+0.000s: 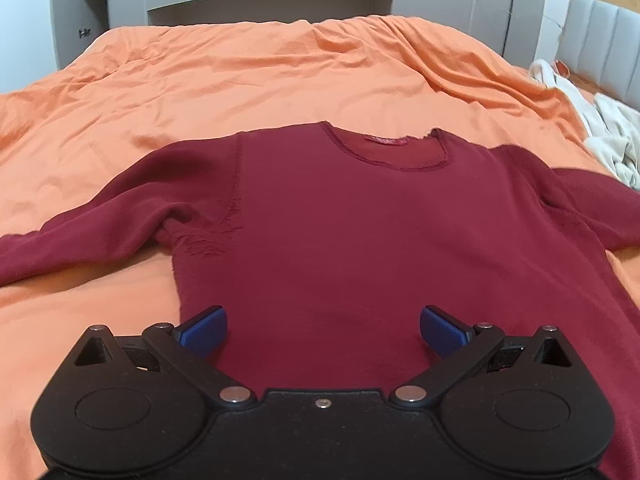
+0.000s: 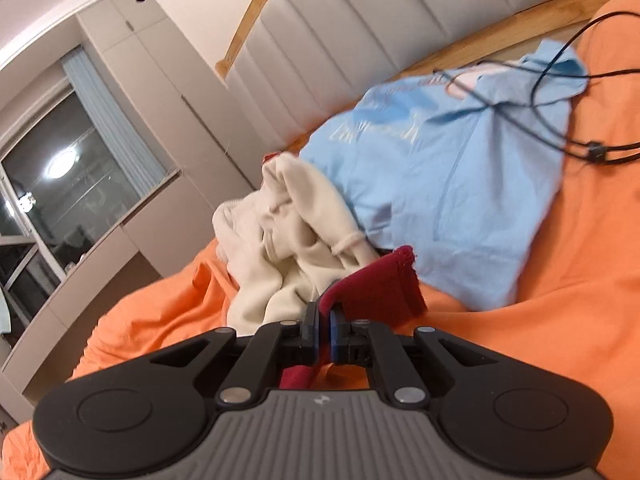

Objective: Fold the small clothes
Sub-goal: 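Lift the cuff with the right tool and lay it across the shirt body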

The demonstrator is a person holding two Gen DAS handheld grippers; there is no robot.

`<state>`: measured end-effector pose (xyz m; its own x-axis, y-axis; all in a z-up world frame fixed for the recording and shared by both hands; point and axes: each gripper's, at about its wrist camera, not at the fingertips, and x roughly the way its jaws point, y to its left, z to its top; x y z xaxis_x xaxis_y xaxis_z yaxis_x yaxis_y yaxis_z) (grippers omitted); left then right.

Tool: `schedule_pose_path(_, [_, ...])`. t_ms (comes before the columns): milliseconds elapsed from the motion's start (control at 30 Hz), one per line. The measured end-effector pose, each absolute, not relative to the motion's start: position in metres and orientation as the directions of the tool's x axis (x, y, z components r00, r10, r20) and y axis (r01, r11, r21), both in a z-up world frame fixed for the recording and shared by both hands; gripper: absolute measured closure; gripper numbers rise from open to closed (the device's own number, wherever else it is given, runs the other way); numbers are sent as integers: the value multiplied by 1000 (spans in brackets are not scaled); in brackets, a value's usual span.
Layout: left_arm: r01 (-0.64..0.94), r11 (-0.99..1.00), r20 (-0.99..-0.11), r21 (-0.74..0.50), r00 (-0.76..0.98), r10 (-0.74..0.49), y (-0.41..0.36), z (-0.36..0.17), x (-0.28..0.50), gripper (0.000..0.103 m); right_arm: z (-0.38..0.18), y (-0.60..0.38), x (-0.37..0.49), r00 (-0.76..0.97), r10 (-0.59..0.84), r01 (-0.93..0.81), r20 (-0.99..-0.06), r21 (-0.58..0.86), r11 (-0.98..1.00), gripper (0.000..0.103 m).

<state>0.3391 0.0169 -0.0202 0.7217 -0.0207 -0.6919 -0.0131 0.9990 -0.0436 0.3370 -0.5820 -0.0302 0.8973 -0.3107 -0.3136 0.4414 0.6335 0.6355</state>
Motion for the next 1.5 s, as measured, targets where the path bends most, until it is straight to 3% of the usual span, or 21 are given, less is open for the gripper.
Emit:
schedule_pose_path(333, [-8, 999, -682, -31, 731, -15, 18, -17, 334, 0, -42, -585, 311, 802, -414, 596, -430, 618, 514, 97])
schedule_pose_path(667, [-22, 999, -674, -24, 738, 0, 22, -11, 335, 0, 38, -503, 333, 898, -385, 438, -212, 378, 816, 97])
schedule_pose_path(867, [-55, 998, -664, -37, 748, 17, 35, -1, 332, 0, 72, -405, 358, 967, -223, 242, -126, 167, 956, 97])
schedule_pose_path(1033, [-104, 992, -645, -73, 763, 33, 55, 13, 331, 0, 78, -303, 372, 995, -37, 29, -95, -88, 996, 97])
schedule_pose_path(1333, [-223, 966, -641, -129, 762, 90, 92, 22, 332, 0, 11, -140, 367, 938, 196, -329, -285, -554, 765, 98])
schedule_pose_path(1500, [-259, 953, -656, -155, 748, 97, 105, 21, 335, 1, -31, -98, 336, 876, 272, -481, -397, -693, 537, 98])
